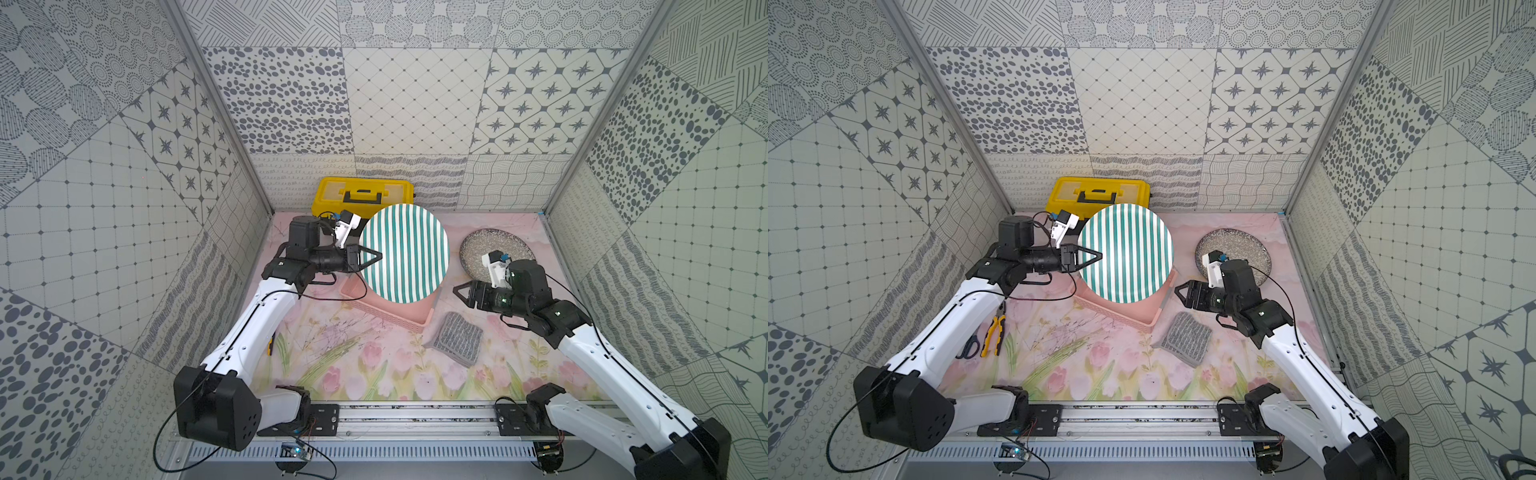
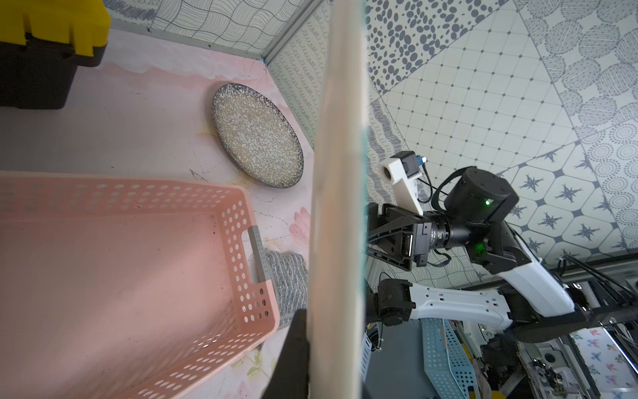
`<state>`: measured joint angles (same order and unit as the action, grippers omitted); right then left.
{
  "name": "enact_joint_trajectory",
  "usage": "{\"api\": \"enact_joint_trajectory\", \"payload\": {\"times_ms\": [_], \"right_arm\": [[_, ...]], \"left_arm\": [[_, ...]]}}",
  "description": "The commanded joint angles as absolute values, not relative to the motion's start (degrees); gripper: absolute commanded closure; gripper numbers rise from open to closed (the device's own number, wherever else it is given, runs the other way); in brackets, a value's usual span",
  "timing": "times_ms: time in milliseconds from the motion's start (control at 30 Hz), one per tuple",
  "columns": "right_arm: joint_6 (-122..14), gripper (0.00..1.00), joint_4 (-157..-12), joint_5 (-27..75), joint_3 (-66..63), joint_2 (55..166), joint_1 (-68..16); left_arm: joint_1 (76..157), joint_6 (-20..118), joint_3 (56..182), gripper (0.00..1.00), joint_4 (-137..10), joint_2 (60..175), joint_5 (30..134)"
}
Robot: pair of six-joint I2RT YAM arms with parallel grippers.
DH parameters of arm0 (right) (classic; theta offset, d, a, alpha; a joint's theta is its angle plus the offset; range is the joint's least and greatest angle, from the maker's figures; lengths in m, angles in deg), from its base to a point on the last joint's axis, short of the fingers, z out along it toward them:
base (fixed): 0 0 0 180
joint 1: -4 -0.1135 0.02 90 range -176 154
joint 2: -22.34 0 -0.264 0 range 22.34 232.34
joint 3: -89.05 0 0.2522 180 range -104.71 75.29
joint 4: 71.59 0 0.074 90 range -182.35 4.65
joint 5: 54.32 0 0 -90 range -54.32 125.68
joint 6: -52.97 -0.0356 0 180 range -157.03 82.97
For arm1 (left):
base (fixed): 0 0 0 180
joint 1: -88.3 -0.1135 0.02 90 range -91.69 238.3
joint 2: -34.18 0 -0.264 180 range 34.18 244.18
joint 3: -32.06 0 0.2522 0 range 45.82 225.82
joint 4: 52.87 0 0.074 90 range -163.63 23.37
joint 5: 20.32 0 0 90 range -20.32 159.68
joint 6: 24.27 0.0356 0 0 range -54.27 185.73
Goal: Wipe the wet plate dry
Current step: Place the towel at the center of the board, then place the plate on the plate.
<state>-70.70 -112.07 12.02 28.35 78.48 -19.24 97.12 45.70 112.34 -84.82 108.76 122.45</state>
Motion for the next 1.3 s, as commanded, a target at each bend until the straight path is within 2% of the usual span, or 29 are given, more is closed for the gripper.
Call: {"api": "enact_joint_trajectory", "payload": {"times_ms": [0, 233, 300, 367, 467, 500, 667, 733, 1000, 1133, 1267], "right_arm": [[-71.84, 0.32, -104.82, -0.12, 27.63, 79.52, -17.46], [-75.41, 0.43, -95.00, -5.74, 29.02, 79.38, -16.91], [-76.04, 0.53, -93.38, -6.05, 29.32, 79.47, -16.91], [-76.96, 0.68, -91.64, -6.03, 29.81, 79.31, -16.85], [-78.02, 0.96, -90.00, -4.92, 30.28, 79.27, -16.54], [-78.49, 1.00, -89.75, -4.42, 30.33, 79.29, -16.12], [-82.79, 1.00, -87.88, -2.54, 31.38, 79.23, -9.82], [-85.03, 1.00, -86.77, -2.39, 31.93, 79.28, -5.32], [-94.46, 1.00, -84.79, 2.49, 34.39, 82.94, 11.01], [-98.37, 1.00, -78.99, 5.07, 37.17, 87.56, 16.17], [-99.27, 1.00, -73.49, 7.79, 37.71, 92.99, 18.57]], "left_arm": [[97.84, 51.14, 112.76, 1.00, -85.81, 108.67, 136.22], [100.04, 51.91, 113.11, 1.00, -87.60, 109.15, 141.10], [100.86, 52.69, 113.47, 1.00, -88.70, 109.35, 141.23], [101.50, 53.07, 113.71, 1.00, -89.21, 109.42, 140.89], [101.81, 52.86, 114.03, 1.00, -89.27, 109.67, 139.22], [101.84, 52.85, 114.26, 0.94, -89.30, 109.63, 138.23], [101.28, 55.24, 116.32, 0.33, -91.78, 109.28, 130.04], [100.65, 57.18, 117.43, 0.03, -94.41, 108.91, 127.63], [96.56, 62.12, 116.33, 0.00, -96.94, 105.09, 110.72], [94.95, 64.42, 115.18, 0.00, -98.44, 104.93, 104.69], [94.22, 65.73, 112.59, 0.00, -97.63, 104.60, 103.15]]}}
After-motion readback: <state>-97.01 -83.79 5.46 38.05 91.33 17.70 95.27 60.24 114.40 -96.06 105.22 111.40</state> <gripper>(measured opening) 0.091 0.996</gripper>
